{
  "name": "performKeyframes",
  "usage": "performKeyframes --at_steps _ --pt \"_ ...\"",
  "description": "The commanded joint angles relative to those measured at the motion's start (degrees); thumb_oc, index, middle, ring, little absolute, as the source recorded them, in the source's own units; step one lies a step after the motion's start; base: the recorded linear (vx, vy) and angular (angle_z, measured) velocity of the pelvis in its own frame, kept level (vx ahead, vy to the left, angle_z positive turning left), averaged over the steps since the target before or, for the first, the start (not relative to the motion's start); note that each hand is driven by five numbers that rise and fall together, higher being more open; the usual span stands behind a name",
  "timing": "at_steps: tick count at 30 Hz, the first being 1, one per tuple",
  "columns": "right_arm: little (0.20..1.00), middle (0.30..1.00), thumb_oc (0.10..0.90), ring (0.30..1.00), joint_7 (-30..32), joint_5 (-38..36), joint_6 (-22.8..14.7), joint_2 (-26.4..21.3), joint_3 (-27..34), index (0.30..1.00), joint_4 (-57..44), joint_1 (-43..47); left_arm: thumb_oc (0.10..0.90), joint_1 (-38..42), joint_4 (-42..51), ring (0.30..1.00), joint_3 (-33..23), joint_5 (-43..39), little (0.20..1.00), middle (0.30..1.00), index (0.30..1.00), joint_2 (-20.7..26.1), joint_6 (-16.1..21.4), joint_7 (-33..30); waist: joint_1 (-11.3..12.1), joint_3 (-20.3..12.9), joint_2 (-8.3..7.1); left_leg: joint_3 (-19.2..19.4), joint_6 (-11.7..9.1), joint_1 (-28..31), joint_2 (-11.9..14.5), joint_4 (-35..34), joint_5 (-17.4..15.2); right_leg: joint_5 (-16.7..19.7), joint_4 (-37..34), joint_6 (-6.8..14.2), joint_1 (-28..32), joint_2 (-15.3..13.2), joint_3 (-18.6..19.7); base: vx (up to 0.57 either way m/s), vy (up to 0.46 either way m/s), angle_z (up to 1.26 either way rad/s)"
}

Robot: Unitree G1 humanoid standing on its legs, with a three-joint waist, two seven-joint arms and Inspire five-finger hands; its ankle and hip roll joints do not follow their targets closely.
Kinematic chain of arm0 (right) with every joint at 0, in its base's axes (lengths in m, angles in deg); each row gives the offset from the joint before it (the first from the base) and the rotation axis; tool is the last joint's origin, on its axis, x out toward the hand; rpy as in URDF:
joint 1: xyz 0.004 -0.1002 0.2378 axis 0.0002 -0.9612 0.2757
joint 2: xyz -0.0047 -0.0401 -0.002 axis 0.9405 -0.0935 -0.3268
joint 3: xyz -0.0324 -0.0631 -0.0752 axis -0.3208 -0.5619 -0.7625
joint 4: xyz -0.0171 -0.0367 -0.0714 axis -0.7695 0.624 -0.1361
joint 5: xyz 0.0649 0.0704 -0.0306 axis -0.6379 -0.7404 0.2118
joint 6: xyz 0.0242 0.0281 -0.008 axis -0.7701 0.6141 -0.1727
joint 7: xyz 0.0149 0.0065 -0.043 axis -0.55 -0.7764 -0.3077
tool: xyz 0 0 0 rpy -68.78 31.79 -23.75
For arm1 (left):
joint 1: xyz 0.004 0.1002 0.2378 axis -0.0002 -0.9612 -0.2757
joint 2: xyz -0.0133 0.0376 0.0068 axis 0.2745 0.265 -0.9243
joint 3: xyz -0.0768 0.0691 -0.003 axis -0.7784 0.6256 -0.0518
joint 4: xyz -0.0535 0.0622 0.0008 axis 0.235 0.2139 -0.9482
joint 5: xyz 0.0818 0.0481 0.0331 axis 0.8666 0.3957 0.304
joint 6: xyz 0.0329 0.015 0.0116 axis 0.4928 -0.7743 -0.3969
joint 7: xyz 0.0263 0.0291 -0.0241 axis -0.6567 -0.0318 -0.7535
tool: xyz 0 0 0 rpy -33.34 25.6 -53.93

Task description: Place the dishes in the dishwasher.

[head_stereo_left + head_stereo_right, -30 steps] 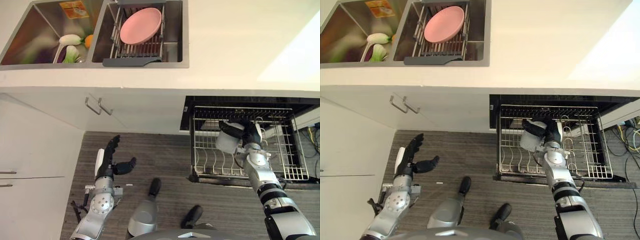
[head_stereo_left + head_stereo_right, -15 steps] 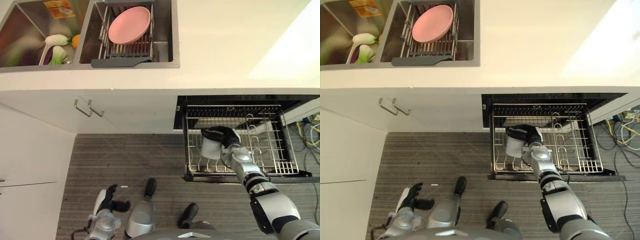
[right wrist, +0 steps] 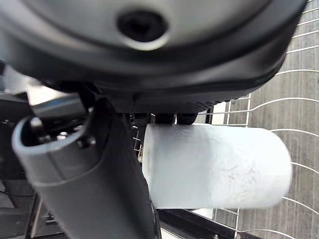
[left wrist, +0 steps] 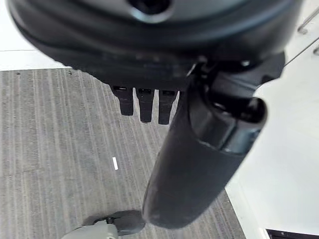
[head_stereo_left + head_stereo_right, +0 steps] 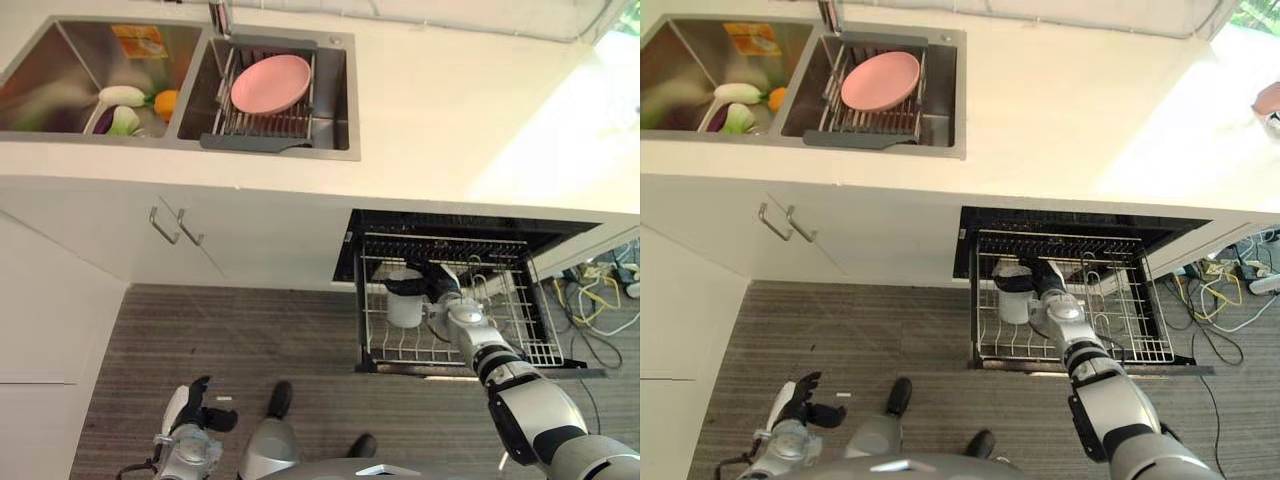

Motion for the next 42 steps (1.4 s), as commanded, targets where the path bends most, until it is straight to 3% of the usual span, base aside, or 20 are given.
performKeyframes --at_steps 1,12,18,19,24,25,27,28,31,33,37,39,40,41,42 --pt "0.900 0.900 0.800 0.900 -0.9 -0.3 -2.7 -3.4 -0.3 0.900 -3.2 6.3 0.800 1.7 -1.6 0.900 2.5 1.4 0.900 0.900 0.900 2.0 1.5 -2.4 0.2 0.0 -1.20 2.9 -4.4 -0.1 5.4 0.1 1.3 1.4 0.6 5.1 3.0 -6.9 1.0 0.01 0.009 -0.16" --pt "0.900 0.900 0.800 0.900 -5.6 -6.6 -2.2 -2.4 -1.0 0.900 -21.0 -2.6 0.800 0.2 -2.2 0.900 0.2 1.7 0.900 0.900 0.900 0.6 0.5 -3.8 -2.0 -1.8 -1.39 5.6 -4.2 3.6 6.4 0.1 -0.1 0.9 0.6 5.0 4.0 -6.4 3.8 0.01 0.001 -0.18" --pt "0.900 0.900 0.800 0.900 -8.0 -11.2 -1.2 -1.9 0.2 0.900 -23.1 -5.3 0.800 -0.4 -3.1 0.900 -0.1 2.5 0.900 0.900 0.900 0.5 -0.4 -3.5 -2.0 -2.4 -1.04 5.9 -4.1 4.4 6.5 0.1 -0.4 0.7 0.6 5.0 4.4 -6.5 3.8 0.01 0.000 -0.02" --pt "0.900 0.900 0.800 0.900 -9.3 -15.5 0.1 -0.6 1.5 0.900 -22.5 -5.6 0.800 -0.5 -3.5 0.900 -0.1 2.7 0.900 0.900 0.900 0.5 -0.6 -3.1 -1.9 -2.6 -1.02 6.0 -4.0 4.7 6.4 0.1 -0.5 0.7 0.6 5.0 4.6 -6.4 3.9 0.03 -0.013 0.01" --pt "0.900 0.900 0.800 0.900 -9.7 -5.4 4.4 -4.0 -6.4 0.900 -15.9 0.4 0.800 -0.2 -4.3 0.900 0.0 2.0 0.900 0.900 0.900 1.3 -0.1 -2.7 -1.6 -2.5 -1.82 6.3 -4.1 5.3 6.6 0.1 -0.6 0.7 0.6 5.0 4.8 -6.1 4.6 0.01 -0.003 0.00" --pt "0.900 0.900 0.800 0.900 -10.4 -0.6 6.1 -5.7 -10.7 0.900 -15.2 3.1 0.800 0.2 -4.8 0.900 0.0 1.5 0.900 0.900 0.900 1.4 0.1 -2.5 -1.7 -2.5 -2.11 6.4 -4.1 5.0 6.6 0.1 -0.4 1.0 0.6 5.0 4.4 -6.1 4.7 -0.01 -0.009 -0.04" --pt "0.900 0.900 0.800 0.900 -16.2 8.3 12.0 -6.7 -20.7 0.900 -15.1 7.5 0.800 1.0 -5.6 0.900 0.0 0.5 0.900 0.900 0.900 1.6 0.7 -2.3 -1.9 -2.5 -2.70 6.5 -4.2 4.9 6.7 0.1 -0.4 1.1 0.6 5.0 4.2 -6.0 4.9 0.00 -0.013 -0.07" --pt "0.900 0.900 0.800 0.900 -18.7 8.0 15.8 -5.1 -21.6 0.900 -14.3 8.0 0.800 0.9 -5.9 0.900 -0.1 0.2 0.900 0.900 0.900 0.8 1.0 -2.5 -2.2 -2.7 -3.00 6.6 -4.1 4.8 6.8 0.1 -0.4 1.1 0.6 5.1 4.0 -5.9 5.1 0.01 -0.005 -0.06" --pt "0.900 0.900 0.800 0.900 -23.9 10.2 19.0 -4.3 -23.9 0.900 -9.3 9.2 0.800 0.7 -6.4 0.900 0.3 0.0 0.900 0.900 0.900 0.2 1.3 -2.8 -1.9 -2.9 -3.20 6.5 -4.2 4.6 6.7 0.1 -0.4 1.0 0.6 5.1 4.0 -5.8 4.9 0.02 0.007 -0.06" --pt "0.900 0.900 0.800 0.900 -26.5 10.5 18.6 -4.2 -24.6 0.900 -6.5 9.9 0.800 0.4 -6.6 0.900 1.1 0.3 0.900 0.900 0.900 -0.3 1.7 -2.9 -1.7 -3.1 -3.21 6.3 -4.2 4.4 6.6 0.1 -0.4 1.0 0.6 5.2 4.0 -5.9 4.5 0.00 0.000 0.00" --pt "0.900 0.900 0.800 0.900 -21.6 8.8 13.6 -4.3 -20.8 0.900 -8.2 10.4 0.800 1.0 -8.5 0.900 0.6 0.2 0.900 0.900 0.900 -1.5 1.2 -3.2 -2.2 -2.9 -3.21 6.4 -4.1 4.1 6.4 0.1 -0.3 1.3 0.6 5.2 3.7 -6.0 4.8 0.00 0.016 0.03" --pt "0.900 0.900 0.800 0.900 -20.8 8.2 13.2 -4.8 -20.1 0.900 -10.7 9.8 0.800 0.9 -8.6 0.900 0.3 0.1 0.900 0.900 0.900 -1.6 1.2 -3.2 -2.6 -2.9 -3.19 6.7 -4.1 4.1 6.4 0.1 -0.4 1.4 0.6 5.2 3.5 -6.0 5.1 -0.01 0.013 -0.05" --pt "0.900 0.900 0.800 0.900 -16.4 8.2 10.3 -6.6 -19.1 0.900 -18.6 8.8 0.800 0.4 -8.9 0.900 -0.7 -0.4 0.900 0.900 0.900 -2.1 1.0 -3.6 -3.3 -2.8 -3.08 7.0 -4.1 4.2 6.5 0.1 -0.5 1.5 0.6 5.3 3.3 -6.0 5.5 0.00 0.012 -0.05" --pt "0.900 0.900 0.800 0.900 -16.3 8.2 10.5 -6.7 -19.1 0.900 -18.9 8.6 0.800 0.4 -8.9 0.900 -0.7 -0.4 0.900 0.900 0.900 -2.1 1.0 -3.6 -3.3 -2.8 -3.03 7.0 -4.1 4.2 6.5 0.1 -0.5 1.5 0.6 5.3 3.3 -6.0 5.5 -0.01 0.038 -0.06" --pt "0.900 0.900 0.800 0.900 -10.0 8.7 6.6 -8.1 -15.5 0.900 -31.6 2.9 0.800 0.3 -9.0 0.900 -2.4 -1.2 0.900 0.900 0.900 -3.1 0.8 -4.3 -4.4 -2.6 -2.50 7.4 -3.9 4.4 6.5 0.1 -0.6 1.5 0.6 5.4 3.1 -6.0 6.1 -0.01 0.032 -0.08"
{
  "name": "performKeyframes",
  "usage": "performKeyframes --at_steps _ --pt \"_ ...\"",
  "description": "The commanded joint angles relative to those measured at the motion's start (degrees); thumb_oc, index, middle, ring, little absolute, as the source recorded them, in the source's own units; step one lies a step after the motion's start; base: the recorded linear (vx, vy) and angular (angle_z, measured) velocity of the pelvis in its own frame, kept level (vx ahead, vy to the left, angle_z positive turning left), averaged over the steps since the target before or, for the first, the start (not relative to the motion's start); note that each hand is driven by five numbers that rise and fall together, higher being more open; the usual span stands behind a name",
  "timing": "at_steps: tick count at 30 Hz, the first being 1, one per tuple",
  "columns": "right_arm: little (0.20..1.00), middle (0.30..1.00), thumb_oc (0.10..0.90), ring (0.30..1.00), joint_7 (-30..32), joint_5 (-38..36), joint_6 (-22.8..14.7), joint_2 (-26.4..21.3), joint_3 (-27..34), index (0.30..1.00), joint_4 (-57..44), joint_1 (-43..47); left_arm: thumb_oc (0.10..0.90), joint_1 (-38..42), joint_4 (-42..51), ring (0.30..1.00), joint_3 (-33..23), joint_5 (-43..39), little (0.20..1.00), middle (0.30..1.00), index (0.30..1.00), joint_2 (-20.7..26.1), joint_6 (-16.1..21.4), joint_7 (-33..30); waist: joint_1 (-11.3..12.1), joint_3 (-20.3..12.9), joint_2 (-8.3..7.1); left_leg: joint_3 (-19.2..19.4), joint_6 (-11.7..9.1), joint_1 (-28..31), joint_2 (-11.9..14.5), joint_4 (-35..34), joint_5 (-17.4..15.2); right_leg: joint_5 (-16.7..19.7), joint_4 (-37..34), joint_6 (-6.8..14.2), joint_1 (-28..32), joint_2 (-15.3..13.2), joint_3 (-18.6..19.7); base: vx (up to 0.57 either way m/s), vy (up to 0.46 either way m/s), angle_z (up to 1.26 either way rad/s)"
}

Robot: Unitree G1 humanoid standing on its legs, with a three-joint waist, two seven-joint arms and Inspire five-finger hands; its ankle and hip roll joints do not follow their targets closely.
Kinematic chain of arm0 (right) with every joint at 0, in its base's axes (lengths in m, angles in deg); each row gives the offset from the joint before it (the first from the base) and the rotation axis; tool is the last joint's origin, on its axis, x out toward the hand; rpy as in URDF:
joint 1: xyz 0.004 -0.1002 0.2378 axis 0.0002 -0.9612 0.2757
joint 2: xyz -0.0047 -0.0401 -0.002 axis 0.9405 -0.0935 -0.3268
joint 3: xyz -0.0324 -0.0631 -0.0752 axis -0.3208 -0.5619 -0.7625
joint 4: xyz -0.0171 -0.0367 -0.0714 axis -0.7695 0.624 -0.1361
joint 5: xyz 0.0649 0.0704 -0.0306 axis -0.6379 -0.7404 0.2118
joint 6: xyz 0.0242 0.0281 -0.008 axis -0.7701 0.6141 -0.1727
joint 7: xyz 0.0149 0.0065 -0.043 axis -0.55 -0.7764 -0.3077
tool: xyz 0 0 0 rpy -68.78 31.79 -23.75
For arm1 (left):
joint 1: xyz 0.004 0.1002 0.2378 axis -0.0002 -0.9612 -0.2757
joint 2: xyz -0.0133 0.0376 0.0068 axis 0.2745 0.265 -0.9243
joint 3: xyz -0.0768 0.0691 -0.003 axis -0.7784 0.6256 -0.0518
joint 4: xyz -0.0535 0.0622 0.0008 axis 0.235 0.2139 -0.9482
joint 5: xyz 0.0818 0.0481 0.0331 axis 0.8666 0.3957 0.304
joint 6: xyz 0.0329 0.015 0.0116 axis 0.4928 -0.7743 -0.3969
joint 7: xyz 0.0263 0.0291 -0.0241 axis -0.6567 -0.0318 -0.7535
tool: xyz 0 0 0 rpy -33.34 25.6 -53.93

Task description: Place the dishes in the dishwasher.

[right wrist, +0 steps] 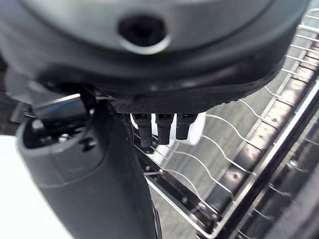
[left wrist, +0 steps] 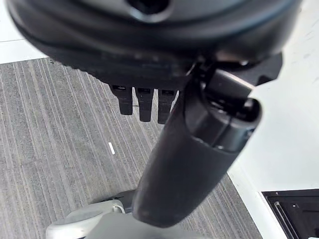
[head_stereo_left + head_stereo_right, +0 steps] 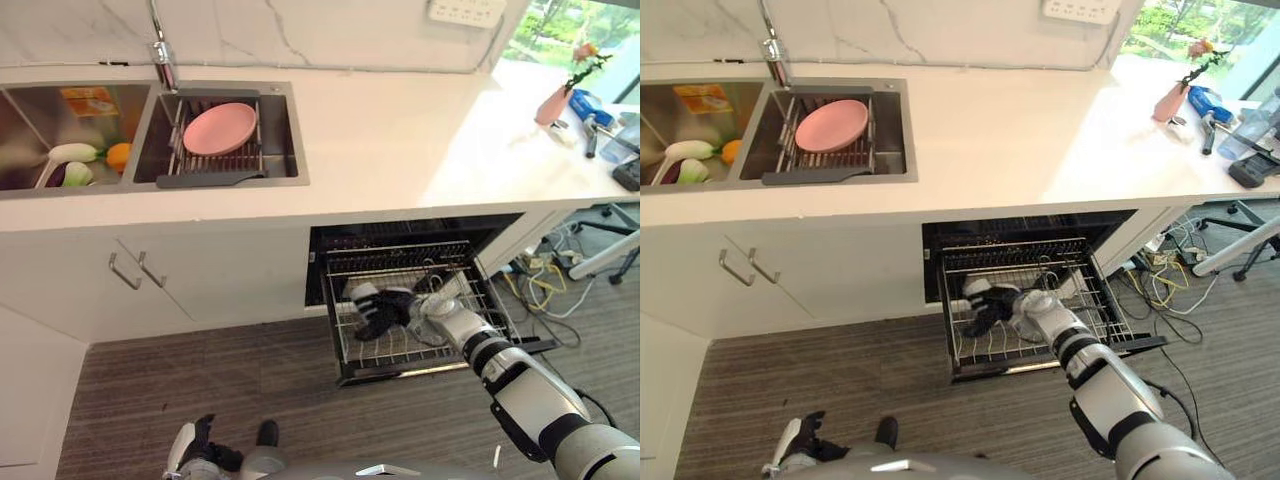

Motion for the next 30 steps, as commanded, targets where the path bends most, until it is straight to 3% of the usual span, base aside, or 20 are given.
performKeyframes --at_steps 1,4,6,8,10,11,12,14,23,24,26,28,29,30 --pt "0.900 0.900 0.800 0.900 11.2 -1.5 -11.8 -1.8 6.8 0.900 -16.3 -1.9 0.800 3.0 -2.3 0.900 -1.4 -2.1 0.900 0.900 0.900 1.1 1.1 -2.6 0.2 1.6 -2.24 1.9 -3.8 1.2 4.8 0.2 0.2 0.6 0.6 6.1 2.9 -7.0 0.6 -0.01 0.039 -0.06" --pt "0.900 0.900 0.800 0.900 14.7 -3.4 -15.2 -2.1 12.7 0.900 -25.7 -8.9 0.800 3.0 -2.4 0.900 -1.9 -1.4 0.900 0.900 0.900 1.1 0.9 -2.7 -0.3 1.6 -1.63 1.9 -3.8 1.2 4.7 0.2 0.1 0.5 0.6 6.2 2.9 -7.1 0.5 0.00 0.011 -0.09" --pt "0.900 0.900 0.800 0.900 14.7 -3.4 -15.2 -2.1 12.7 0.900 -25.7 -8.9 0.800 3.0 -2.4 0.900 -1.9 -1.4 0.900 0.900 0.900 1.1 0.9 -2.7 -0.3 1.6 -1.63 1.9 -3.8 1.2 4.7 0.2 0.1 0.5 0.6 6.2 2.9 -7.1 0.5 0.00 0.004 -0.10" --pt "0.900 0.900 0.800 0.900 18.5 -4.4 -21.4 -3.6 17.9 0.900 -40.9 -17.2 0.800 2.5 -2.0 0.900 -1.8 -0.2 0.900 0.900 0.900 1.0 1.1 -3.0 -0.8 1.4 -0.71 1.7 -3.7 1.4 4.7 0.2 0.0 0.4 0.6 6.2 3.1 -7.1 0.3 0.00 -0.002 -0.04" --pt "0.900 0.900 0.800 0.900 20.0 -5.9 -25.0 -4.2 20.6 0.900 -53.0 -21.3 0.800 2.2 -1.8 0.900 -2.3 -0.3 0.900 0.900 0.900 0.7 1.7 -3.2 -1.6 1.2 -0.21 2.0 -3.7 1.6 4.9 0.2 0.0 0.3 0.6 6.2 3.1 -7.1 0.6 0.01 -0.014 0.14" --pt "0.900 0.900 0.800 0.900 20.0 -5.9 -25.0 -4.2 20.7 0.900 -53.1 -21.5 0.800 2.2 -1.8 0.900 -2.2 -0.4 0.900 0.900 0.900 0.7 1.7 -3.2 -1.6 1.2 -0.20 2.0 -3.7 1.6 4.9 0.2 0.0 0.3 0.6 6.2 3.1 -7.1 0.6 0.02 -0.023 0.04" --pt "0.900 0.900 0.800 0.900 20.6 -8.1 -28.7 -3.5 21.8 0.900 -58.4 -22.7 0.800 1.8 -1.3 0.900 -2.3 -0.8 0.900 0.900 0.900 0.4 2.4 -3.6 -2.1 1.2 0.22 2.2 -3.6 2.2 5.0 0.2 -0.3 0.1 0.6 6.1 3.4 -7.0 1.0 0.01 -0.017 -0.12" --pt "0.900 0.900 0.800 0.900 21.0 -8.9 -31.7 -3.7 22.0 0.900 -63.4 -22.5 0.800 1.3 -0.9 0.900 -2.4 -1.4 0.900 0.900 0.900 0.1 3.2 -4.4 -2.5 0.8 0.57 2.2 -3.5 2.0 5.0 0.2 -0.1 0.2 0.6 6.0 3.0 -6.9 1.4 0.01 -0.017 -0.14" --pt "0.900 0.900 0.800 0.900 23.4 -8.3 -34.3 -5.6 19.5 0.900 -70.0 -16.5 0.800 1.1 -1.0 0.900 -3.6 -1.8 0.900 0.900 0.900 0.7 4.1 -9.4 -2.7 2.1 2.77 2.1 -4.8 -0.2 5.0 0.2 2.1 -0.1 0.6 5.6 2.6 -6.8 0.9 -0.03 -0.028 0.03" --pt "0.900 0.900 0.800 0.900 24.3 -6.6 -35.0 -8.4 20.8 0.900 -70.2 -15.8 0.800 2.2 -0.2 0.900 -3.8 -3.0 0.900 0.900 0.900 0.5 4.4 -9.9 -3.2 4.2 2.82 4.5 -4.8 -6.4 3.5 7.3 2.8 0.4 0.6 5.4 2.2 -8.7 -1.0 -0.17 0.002 0.18" --pt "0.900 0.900 0.800 0.900 24.2 -7.6 -34.6 -8.9 21.3 0.900 -71.2 -15.5 0.800 2.9 -0.1 0.900 -4.1 -3.2 0.900 0.900 0.900 0.1 4.3 -10.1 -3.6 4.4 2.63 6.0 -4.6 -9.1 2.7 10.0 2.6 0.7 0.6 5.4 1.5 -9.7 -2.1 -0.16 0.042 0.86" --pt "0.900 0.900 0.800 0.900 24.1 -9.2 -34.7 -8.9 22.5 0.900 -71.2 -16.3 0.800 4.2 -1.2 0.900 -6.4 -4.8 0.900 0.900 0.900 -0.5 4.4 -10.6 -4.8 3.6 2.60 10.2 -4.5 -10.8 4.9 10.6 2.9 0.8 0.6 6.0 0.7 -10.6 -3.2 0.00 0.203 1.37" --pt "0.900 0.900 0.800 0.900 22.9 -11.5 -34.6 -8.0 22.5 0.900 -71.4 -17.8 0.800 3.9 -3.0 0.900 -9.0 -5.7 0.900 0.900 0.900 -0.3 4.2 -10.3 -4.9 3.1 2.13 9.7 -5.7 -8.9 10.1 7.4 4.7 1.8 0.6 7.3 0.8 -11.6 -3.0 0.19 0.404 0.50" --pt "0.900 0.900 0.800 0.900 22.7 -12.2 -34.5 -7.3 22.3 0.900 -71.9 -17.9 0.800 3.4 -3.7 0.900 -9.6 -5.8 0.900 0.900 0.900 0.2 4.1 -10.1 -4.6 2.8 1.87 9.3 -6.5 -7.6 12.6 5.8 6.1 2.6 0.6 8.3 1.4 -12.5 -2.9 0.25 0.510 0.08"
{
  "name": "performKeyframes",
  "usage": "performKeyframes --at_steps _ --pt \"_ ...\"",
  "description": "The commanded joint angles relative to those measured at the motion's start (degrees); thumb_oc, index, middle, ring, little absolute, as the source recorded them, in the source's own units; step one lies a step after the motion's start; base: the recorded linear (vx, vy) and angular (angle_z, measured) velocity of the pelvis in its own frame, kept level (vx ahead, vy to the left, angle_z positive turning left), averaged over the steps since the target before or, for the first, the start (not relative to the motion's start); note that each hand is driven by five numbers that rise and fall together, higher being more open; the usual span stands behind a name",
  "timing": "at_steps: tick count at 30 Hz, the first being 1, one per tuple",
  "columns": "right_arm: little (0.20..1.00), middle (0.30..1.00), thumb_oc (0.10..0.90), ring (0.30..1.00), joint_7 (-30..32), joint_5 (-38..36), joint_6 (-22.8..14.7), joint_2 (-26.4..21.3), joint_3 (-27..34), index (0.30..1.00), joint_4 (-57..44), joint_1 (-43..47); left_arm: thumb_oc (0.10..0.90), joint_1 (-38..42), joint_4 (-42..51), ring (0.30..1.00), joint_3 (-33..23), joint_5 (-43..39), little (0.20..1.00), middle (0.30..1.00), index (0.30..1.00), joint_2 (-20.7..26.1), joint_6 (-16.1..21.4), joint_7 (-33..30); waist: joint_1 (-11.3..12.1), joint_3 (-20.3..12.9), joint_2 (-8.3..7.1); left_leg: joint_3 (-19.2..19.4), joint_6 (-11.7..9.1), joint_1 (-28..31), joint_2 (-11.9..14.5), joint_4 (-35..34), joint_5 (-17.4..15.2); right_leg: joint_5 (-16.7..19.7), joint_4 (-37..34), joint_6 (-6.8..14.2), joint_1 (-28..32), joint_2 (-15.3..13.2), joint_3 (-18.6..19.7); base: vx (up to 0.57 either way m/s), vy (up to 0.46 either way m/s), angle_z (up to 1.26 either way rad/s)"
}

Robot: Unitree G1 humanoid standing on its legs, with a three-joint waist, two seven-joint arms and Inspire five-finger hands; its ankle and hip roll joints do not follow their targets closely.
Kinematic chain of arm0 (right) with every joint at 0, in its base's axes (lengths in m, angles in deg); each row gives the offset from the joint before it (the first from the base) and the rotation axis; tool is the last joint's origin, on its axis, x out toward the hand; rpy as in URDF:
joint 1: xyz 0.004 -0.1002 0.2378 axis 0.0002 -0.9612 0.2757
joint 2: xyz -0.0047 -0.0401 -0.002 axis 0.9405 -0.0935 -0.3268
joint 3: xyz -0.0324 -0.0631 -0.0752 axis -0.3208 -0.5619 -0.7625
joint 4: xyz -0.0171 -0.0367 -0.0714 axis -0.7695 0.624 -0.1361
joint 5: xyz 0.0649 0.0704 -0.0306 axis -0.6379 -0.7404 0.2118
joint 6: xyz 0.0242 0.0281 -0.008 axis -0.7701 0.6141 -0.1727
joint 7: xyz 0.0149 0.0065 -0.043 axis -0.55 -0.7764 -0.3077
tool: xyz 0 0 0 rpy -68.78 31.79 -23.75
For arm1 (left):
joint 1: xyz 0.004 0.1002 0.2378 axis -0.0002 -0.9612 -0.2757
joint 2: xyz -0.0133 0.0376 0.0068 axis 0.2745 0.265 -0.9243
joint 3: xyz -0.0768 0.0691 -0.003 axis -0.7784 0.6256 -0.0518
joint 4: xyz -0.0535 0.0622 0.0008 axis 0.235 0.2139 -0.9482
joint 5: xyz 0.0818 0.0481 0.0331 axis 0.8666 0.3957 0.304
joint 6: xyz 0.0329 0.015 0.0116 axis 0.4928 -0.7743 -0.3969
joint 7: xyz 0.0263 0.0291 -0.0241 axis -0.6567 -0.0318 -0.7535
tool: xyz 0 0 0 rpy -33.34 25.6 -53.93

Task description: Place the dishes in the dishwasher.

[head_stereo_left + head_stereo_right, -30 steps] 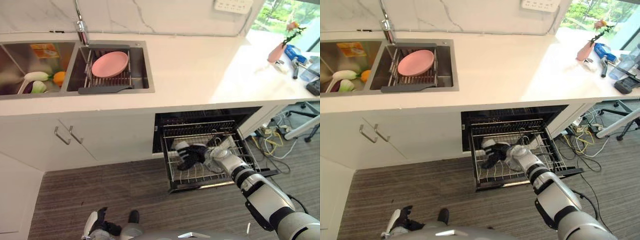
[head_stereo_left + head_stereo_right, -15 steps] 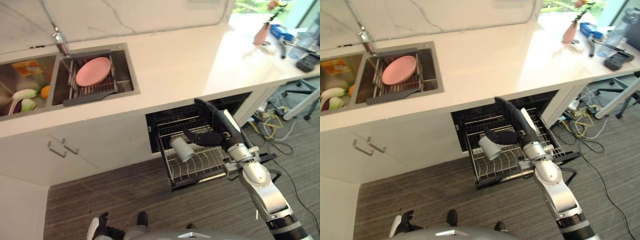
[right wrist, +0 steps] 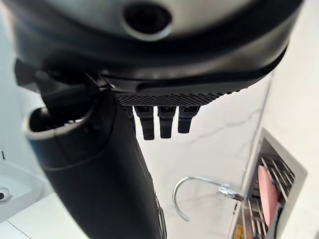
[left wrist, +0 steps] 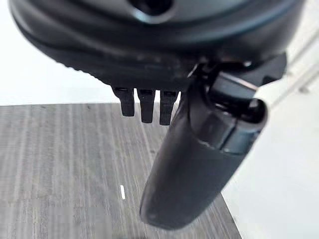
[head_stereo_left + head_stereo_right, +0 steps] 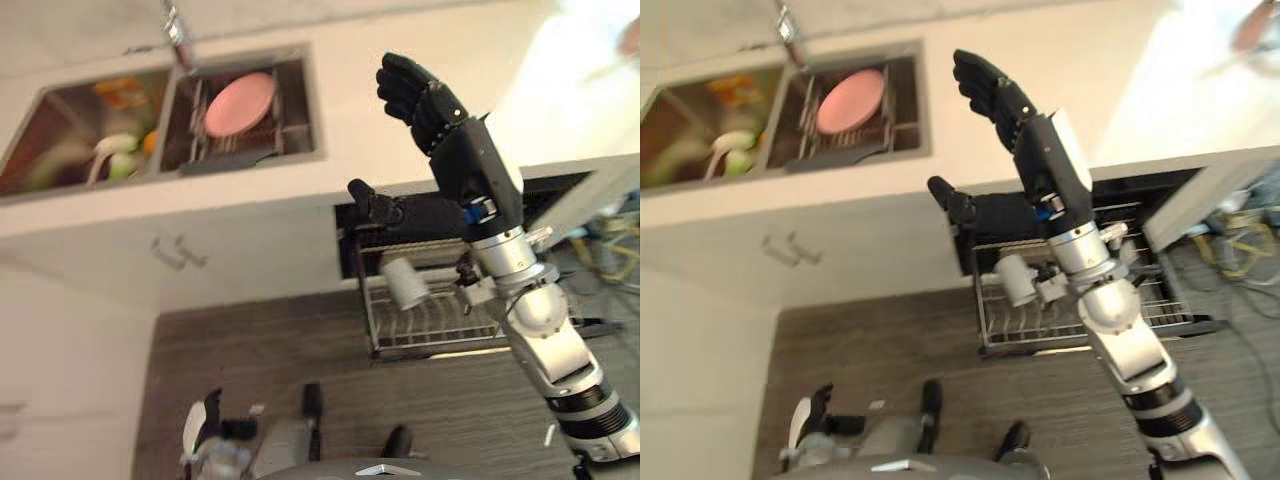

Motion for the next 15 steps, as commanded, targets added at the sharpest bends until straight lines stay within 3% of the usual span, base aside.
performKeyframes --at_steps 1,3,4,5,6,7,10,11,12,13,14,15 --pt "0.900 0.900 0.800 0.900 0.5 -4.8 -5.3 4.5 2.9 0.900 -7.3 2.1 0.800 -2.0 -3.4 0.900 -2.0 -3.3 0.900 0.900 0.900 5.6 0.8 -2.2 -1.5 -2.2 -3.76 -0.8 -4.2 9.6 15.4 -10.0 6.7 2.5 -0.2 9.1 6.1 -8.1 5.0 0.13 0.296 -0.18" --pt "0.900 0.900 0.800 0.900 0.7 -5.4 -5.4 4.9 3.6 0.900 -7.6 1.7 0.800 -1.8 -3.9 0.900 -1.9 -3.0 0.900 0.900 0.900 5.9 0.5 -2.2 -1.6 -2.5 -3.81 -1.1 -5.0 10.3 17.0 -10.7 7.5 3.4 -0.2 10.2 6.6 -9.8 5.0 0.12 0.399 -0.43" --pt "0.900 0.900 0.800 0.900 1.6 -4.4 -6.1 5.5 5.3 0.900 -8.3 0.1 0.800 -1.0 -5.1 0.900 -1.8 -2.3 0.900 0.900 0.900 6.2 -0.2 -2.4 -2.2 -3.8 -3.40 0.9 -5.0 12.6 16.0 -12.8 6.2 5.9 -0.2 10.5 7.0 -11.9 4.8 0.12 0.457 -0.09" --pt "0.900 0.900 0.800 0.900 1.6 -4.4 -6.1 5.5 5.3 0.900 -8.3 0.1 0.800 -1.0 -5.1 0.900 -1.8 -2.3 0.900 0.900 0.900 6.2 -0.2 -2.4 -2.2 -3.8 -3.42 0.9 -5.0 12.6 16.0 -12.8 6.2 5.9 -0.2 10.5 7.0 -11.9 4.8 0.13 0.563 0.22" --pt "0.900 0.900 0.800 0.900 2.5 -2.7 -6.3 7.4 6.7 0.900 -7.5 -1.2 0.800 0.6 -5.5 0.900 -0.6 -0.4 0.900 0.900 0.900 5.7 -0.9 -1.2 -2.5 -4.9 -4.40 0.9 -3.4 12.7 11.5 -13.7 3.7 12.6 1.0 10.5 6.9 -16.4 3.8 0.06 0.289 0.14" --pt "0.900 0.900 0.800 0.900 2.5 -2.7 -6.3 7.4 6.7 0.900 -7.5 -1.2 0.800 0.6 -5.5 0.900 -0.6 -0.4 0.900 0.900 0.900 5.7 -0.9 -1.2 -2.5 -4.9 -4.40 0.9 -3.4 12.7 11.5 -13.7 3.7 12.6 1.0 10.5 6.9 -16.4 3.8 0.07 0.436 0.28" --pt "0.900 0.900 0.800 0.900 6.0 2.1 -7.5 12.1 4.3 0.900 -5.6 0.1 0.800 1.7 -5.6 0.900 0.2 0.7 0.900 0.900 0.900 6.8 -1.1 -0.9 -2.0 -5.2 -6.13 2.3 -0.2 14.1 6.1 -14.3 0.6 17.8 4.5 10.5 4.4 -20.1 4.0 0.04 0.318 0.45" --pt "0.900 0.900 0.800 0.900 6.0 2.1 -7.5 12.1 4.3 0.900 -5.6 0.1 0.800 1.7 -5.6 0.900 0.2 0.7 0.900 0.900 0.900 6.8 -1.1 -0.9 -2.0 -5.2 -6.13 2.3 -0.2 14.1 6.1 -14.3 0.6 17.8 4.5 10.5 4.4 -20.1 4.0 0.08 0.481 -0.27" --pt "0.900 0.900 0.800 0.900 5.8 3.3 -7.4 12.1 2.9 0.900 -5.2 1.5 0.800 1.4 -5.2 0.900 0.8 1.3 0.900 0.900 0.900 7.7 -1.3 -0.2 -2.1 -4.4 -5.46 3.0 1.6 15.2 4.4 -14.3 -0.4 14.8 8.9 9.2 2.2 -17.3 5.3 0.18 0.766 -0.47" --pt "0.900 0.900 0.800 0.900 6.0 5.6 -7.1 9.7 4.1 0.900 -5.5 0.6 0.800 1.3 -4.9 0.900 1.5 2.0 0.900 0.900 0.900 9.3 -2.1 0.8 -4.7 -3.5 -4.21 2.0 4.0 16.5 2.3 -14.3 -1.2 6.1 15.7 6.2 -3.0 -7.0 16.2 0.18 0.766 -0.47" --pt "0.900 0.900 0.800 0.900 6.0 5.6 -7.1 9.7 4.1 0.900 -5.5 0.6 0.800 1.3 -4.9 0.900 1.5 2.0 0.900 0.900 0.900 9.3 -2.1 0.8 -4.7 -3.5 -4.21 2.0 4.0 16.5 2.3 -14.3 -1.2 6.1 15.7 6.2 -3.0 -7.0 16.2 0.20 0.551 -0.34" --pt "0.900 0.900 0.800 0.900 5.8 5.2 -7.2 9.7 4.6 0.900 -6.6 0.0 0.800 1.0 -5.0 0.900 1.9 2.0 0.900 0.900 0.900 9.1 -2.2 0.5 -5.2 -3.5 -3.77 1.7 4.3 17.4 1.7 -14.3 -1.9 3.9 16.1 6.0 -4.3 -4.3 18.7 0.18 0.269 -0.01"
